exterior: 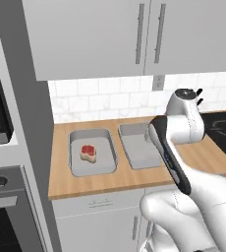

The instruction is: Place one potato and one steak in each tupperware on the nearby counter, to pack two identical lunches.

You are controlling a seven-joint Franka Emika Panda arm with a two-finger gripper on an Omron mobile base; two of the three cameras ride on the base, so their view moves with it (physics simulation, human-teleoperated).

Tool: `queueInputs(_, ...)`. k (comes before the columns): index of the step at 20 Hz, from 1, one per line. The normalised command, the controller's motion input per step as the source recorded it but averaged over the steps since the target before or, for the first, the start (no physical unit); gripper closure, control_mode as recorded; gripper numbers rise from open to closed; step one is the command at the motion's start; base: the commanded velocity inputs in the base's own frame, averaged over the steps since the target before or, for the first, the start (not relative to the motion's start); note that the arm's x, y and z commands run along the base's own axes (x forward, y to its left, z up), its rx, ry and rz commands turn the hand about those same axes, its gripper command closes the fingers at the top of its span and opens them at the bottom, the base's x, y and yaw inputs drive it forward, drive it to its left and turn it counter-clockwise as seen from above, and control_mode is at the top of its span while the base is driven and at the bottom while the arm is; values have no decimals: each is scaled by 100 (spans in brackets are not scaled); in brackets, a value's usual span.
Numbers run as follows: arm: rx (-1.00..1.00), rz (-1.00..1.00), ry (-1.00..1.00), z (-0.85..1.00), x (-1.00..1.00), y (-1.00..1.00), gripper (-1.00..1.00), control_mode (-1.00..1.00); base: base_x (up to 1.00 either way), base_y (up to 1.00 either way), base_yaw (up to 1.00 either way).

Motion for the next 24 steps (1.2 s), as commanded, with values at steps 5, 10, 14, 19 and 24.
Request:
queueInputs(5, 1, 0, 0, -16, 96, -27, 100, -100, 0, 0, 0)
queueInputs(10, 0, 0, 2, -43, 96, -1, 100, -100, 0, 0, 0)
queueInputs(14, 0, 0, 1, -62, 81, -3, 100, -100, 0, 0, 0)
queueInputs(19, 0, 0, 2, -65, 48, -14, 100, -100, 0, 0, 0)
queueInputs(24, 0, 0, 0, -40, 1, -21, 100, -100, 0, 0, 0)
